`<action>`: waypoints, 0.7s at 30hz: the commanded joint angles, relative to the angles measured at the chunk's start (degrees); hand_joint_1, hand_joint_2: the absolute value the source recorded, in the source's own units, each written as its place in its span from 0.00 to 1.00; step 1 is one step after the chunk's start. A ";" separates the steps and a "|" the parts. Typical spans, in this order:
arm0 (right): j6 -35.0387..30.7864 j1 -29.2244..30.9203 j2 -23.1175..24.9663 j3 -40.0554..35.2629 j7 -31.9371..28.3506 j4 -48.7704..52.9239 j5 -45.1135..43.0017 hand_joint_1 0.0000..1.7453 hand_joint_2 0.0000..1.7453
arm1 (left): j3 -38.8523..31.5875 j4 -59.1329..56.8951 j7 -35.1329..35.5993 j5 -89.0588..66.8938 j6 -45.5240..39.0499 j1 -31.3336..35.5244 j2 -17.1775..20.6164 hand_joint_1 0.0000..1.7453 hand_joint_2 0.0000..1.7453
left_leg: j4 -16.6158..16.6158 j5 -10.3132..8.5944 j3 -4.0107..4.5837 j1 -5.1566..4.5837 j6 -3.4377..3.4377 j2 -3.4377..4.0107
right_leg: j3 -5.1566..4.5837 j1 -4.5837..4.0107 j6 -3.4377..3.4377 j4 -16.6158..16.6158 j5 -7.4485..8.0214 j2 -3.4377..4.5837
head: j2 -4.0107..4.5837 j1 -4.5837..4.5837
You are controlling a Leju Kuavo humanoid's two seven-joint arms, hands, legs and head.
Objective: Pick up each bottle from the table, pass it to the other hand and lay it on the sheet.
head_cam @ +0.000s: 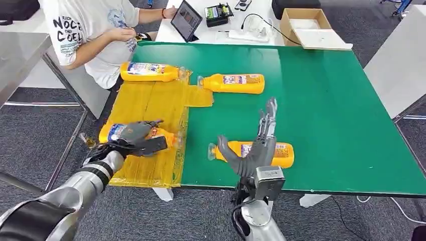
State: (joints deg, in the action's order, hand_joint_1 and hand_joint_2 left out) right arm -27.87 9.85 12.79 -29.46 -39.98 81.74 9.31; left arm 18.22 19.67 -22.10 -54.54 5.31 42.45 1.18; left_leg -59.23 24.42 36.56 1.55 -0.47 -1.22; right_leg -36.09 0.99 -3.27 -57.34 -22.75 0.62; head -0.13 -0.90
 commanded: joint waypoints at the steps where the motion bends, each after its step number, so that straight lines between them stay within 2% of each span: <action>1: 0.36 3.51 -0.20 1.32 -0.02 -8.12 -0.35 0.00 1.00 | -7.88 -3.86 -1.60 3.09 8.39 0.15 -1.12 0.00 0.00 | 0.21 -0.01 -0.47 -0.06 0.13 0.02 | 0.51 0.00 0.13 0.17 -0.05 -0.13 | 0.00 0.04; 4: 0.36 3.36 -0.28 1.30 -0.02 -7.95 -0.35 0.00 1.00 | -7.88 -3.82 -1.49 3.14 8.74 0.50 -1.14 0.00 0.00 | 0.07 -0.01 -0.25 -0.02 0.07 0.01 | 0.29 0.01 0.07 0.05 -0.03 -0.10 | 0.00 0.00; 6: 0.35 3.24 -0.34 1.31 -0.02 -7.87 -0.26 0.00 1.00 | -8.04 -3.65 -1.61 3.58 9.30 0.52 -1.13 0.00 0.00 | 0.16 0.01 -0.46 0.00 0.16 0.20 | 0.49 -0.05 0.15 0.18 0.02 -0.05 | 0.00 0.04; 15: 0.35 3.24 -0.35 1.35 -0.02 -8.20 -0.21 0.00 1.00 | -8.54 -3.61 -2.23 4.67 10.43 0.56 -1.24 0.00 0.00 | 0.15 -0.02 -0.42 -0.03 0.08 0.11 | 0.43 -0.01 0.13 0.11 -0.02 -0.11 | 0.00 0.02; 17: -0.20 2.98 -0.43 1.38 -0.02 -8.41 0.08 0.00 1.00 | -13.38 -1.38 -5.04 10.10 4.46 -0.74 -2.78 0.00 0.00 | 0.25 0.01 -0.64 -0.02 0.15 0.22 | 0.63 -0.06 0.21 0.22 -0.03 -0.08 | 0.00 0.02; 19: 0.24 2.51 -0.49 1.70 -0.02 -9.88 1.87 0.00 1.00 | -20.04 3.43 -8.99 16.31 -10.37 -2.40 -6.80 0.00 0.00 | 0.10 -0.05 -0.32 -0.02 0.05 -0.01 | 0.37 0.00 0.06 0.08 -0.01 -0.18 | 0.00 0.04; 20: 0.72 2.30 -0.62 1.75 -0.01 -10.17 3.36 0.00 1.00 | -21.34 4.87 -10.56 18.10 -14.66 -2.85 -7.97 0.00 0.00 | 0.23 0.00 -0.62 -0.02 0.17 0.12 | 0.66 -0.05 0.15 0.25 -0.03 -0.17 | 0.00 0.04; 21: 0.80 2.16 -0.86 1.76 0.51 -10.41 5.28 0.00 1.00 | -22.73 7.06 -11.42 20.11 -17.48 -3.38 -8.89 0.00 1.00 | 0.11 -0.06 -0.34 -0.01 0.08 -0.12 | 0.45 -0.03 0.07 0.12 -0.04 -0.32 | 0.00 0.04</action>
State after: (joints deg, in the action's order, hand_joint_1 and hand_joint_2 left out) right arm -27.85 10.84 13.05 -29.03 -39.98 77.02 9.68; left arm 9.17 19.98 -27.33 -44.00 8.50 42.06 -0.30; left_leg -59.22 24.34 36.43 1.57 -0.53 -1.28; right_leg -35.94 0.98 -3.26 -57.35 -22.75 0.46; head -0.13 -0.85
